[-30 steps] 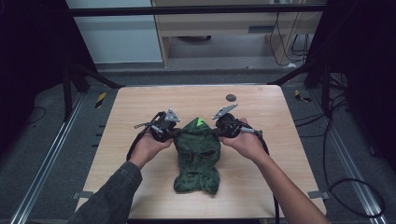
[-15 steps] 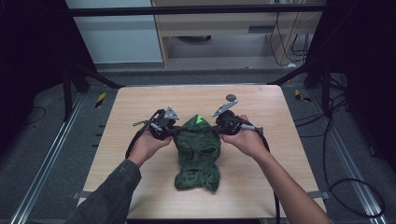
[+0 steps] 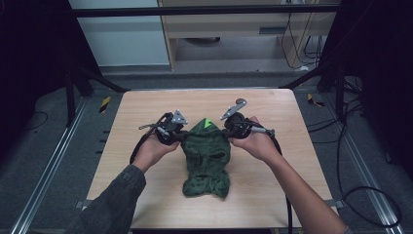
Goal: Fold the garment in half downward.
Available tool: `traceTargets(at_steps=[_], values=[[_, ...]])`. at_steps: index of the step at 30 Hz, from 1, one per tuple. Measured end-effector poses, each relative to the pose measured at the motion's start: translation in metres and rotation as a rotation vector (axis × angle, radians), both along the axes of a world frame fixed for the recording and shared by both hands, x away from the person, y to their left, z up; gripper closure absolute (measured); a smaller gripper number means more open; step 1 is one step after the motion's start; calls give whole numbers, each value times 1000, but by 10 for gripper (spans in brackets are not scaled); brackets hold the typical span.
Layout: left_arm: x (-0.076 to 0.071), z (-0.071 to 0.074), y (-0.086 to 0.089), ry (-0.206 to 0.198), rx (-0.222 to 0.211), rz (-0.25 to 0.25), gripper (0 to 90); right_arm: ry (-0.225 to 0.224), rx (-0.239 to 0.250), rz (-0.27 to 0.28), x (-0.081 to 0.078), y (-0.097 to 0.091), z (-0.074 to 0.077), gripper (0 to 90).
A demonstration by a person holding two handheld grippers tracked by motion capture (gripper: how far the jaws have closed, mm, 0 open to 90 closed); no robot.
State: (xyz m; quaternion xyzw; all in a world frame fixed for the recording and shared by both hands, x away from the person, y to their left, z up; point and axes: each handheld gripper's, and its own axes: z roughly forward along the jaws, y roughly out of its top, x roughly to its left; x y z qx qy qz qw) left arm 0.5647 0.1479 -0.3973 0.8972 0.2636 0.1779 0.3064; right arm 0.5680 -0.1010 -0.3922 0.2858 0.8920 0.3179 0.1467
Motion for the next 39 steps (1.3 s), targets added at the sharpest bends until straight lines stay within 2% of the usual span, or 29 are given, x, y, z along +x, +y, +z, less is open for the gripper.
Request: traceTargets(at_steps=[4,24,39], values=[[2,3,-1,-2,12,-2,883,-5,-8,0,2,0,1,854],[15,15,0,-35,11,28,883,-37,-14,-21,18,6,15,854],[20,23,0,-45,9,36,883,-55,-21,-27,26,8,18,854]])
